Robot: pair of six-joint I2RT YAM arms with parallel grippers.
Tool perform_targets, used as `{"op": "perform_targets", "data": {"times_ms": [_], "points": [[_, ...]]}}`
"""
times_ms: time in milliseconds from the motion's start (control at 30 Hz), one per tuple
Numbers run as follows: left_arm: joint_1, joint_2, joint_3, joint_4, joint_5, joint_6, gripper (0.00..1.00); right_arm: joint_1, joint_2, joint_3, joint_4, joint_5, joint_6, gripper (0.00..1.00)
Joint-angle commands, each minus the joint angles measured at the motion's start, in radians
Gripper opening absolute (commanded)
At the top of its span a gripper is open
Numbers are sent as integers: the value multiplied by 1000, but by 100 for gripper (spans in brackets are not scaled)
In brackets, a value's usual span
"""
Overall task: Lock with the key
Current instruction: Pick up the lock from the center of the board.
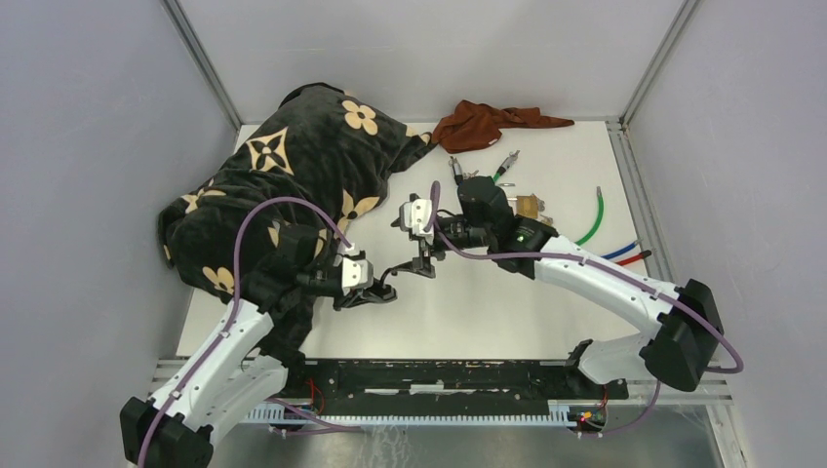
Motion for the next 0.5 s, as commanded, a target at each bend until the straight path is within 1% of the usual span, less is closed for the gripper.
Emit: {"op": "perform_targets", "data": {"times_ms": [0,67,100,133,200,267,300,367,467], "points": [[-2,-53,26,201,-31,-122,2,0,5,66,-132,-34,-38,88],[-2,-93,-22,408,-126,-356,2,-8,-44,-38,-22,-28,36,92],[-2,-110,-42,493,-153,-456,2,-14,-81,-106,77,-28,83,94],[-3,-124,-57,575,-160,-536,2,-19,-122,-162,163,-33,139,98],[-2,-135,-74,700,-150,-701,2,-26,-181,-259,333,-19,223,98],[-3,-137,-87,801,-150,-848,2,-26,-212,-317,432,16,300,98],[-2,-144,-96,859,-159,-906,2,-26,-215,-335,476,30,350,98],[-2,-159,-118,968,-182,-1007,2,-26,-199,-379,622,27,473,98],[-2,-165,-131,1098,-181,-1108,2,-23,-159,-398,752,28,601,91]]}}
